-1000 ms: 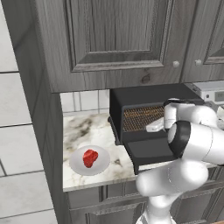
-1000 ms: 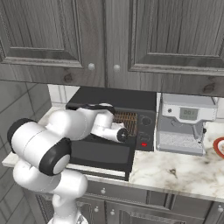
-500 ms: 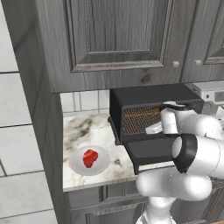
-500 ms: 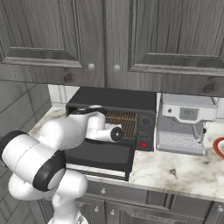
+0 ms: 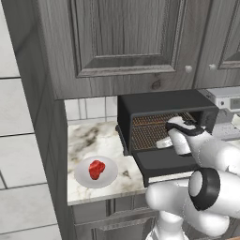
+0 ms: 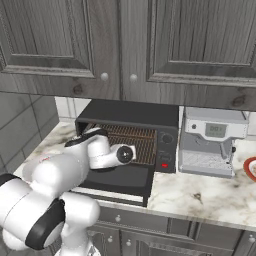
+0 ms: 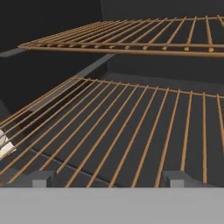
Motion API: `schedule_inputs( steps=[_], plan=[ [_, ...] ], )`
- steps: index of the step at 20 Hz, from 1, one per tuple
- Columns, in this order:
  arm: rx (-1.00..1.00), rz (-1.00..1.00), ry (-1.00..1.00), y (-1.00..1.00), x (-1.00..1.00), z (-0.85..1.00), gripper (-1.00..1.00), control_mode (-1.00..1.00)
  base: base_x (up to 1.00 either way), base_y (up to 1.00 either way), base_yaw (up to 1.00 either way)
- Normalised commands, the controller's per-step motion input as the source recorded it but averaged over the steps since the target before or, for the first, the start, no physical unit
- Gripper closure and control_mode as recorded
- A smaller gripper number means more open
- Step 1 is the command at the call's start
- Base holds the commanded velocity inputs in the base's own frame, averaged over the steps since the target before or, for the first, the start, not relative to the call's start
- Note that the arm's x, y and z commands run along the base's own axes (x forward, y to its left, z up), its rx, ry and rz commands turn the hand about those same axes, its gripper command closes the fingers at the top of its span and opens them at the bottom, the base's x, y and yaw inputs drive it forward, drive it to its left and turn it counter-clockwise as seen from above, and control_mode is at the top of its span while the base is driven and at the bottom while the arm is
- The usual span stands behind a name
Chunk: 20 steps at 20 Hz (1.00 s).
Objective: Open the toaster oven door. Place the bread on the top rack in the toaster oven and place the steak on the bottom rack.
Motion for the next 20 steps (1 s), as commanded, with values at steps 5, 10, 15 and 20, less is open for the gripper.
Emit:
schedule_inputs(
  steps=[5, 10, 15, 20],
  plan=[
    [-0.01, -0.05, 0.07, 0.08, -0.56, -0.52, -1.0, -1.0, 0.0, 0.0, 0.0],
    [-0.01, -0.04, 0.08, 0.08, -0.6, -0.51, -1.0, -1.0, 0.0, 0.0, 0.0],
    [-0.01, -0.04, 0.08, 0.07, -0.6, -0.5, -1.0, -1.0, 0.0, 0.0, 0.0],
    [0.0, -0.04, 0.01, 0.13, -0.49, -0.18, -1.0, -1.0, 0.0, 0.0, 0.0]
  ],
)
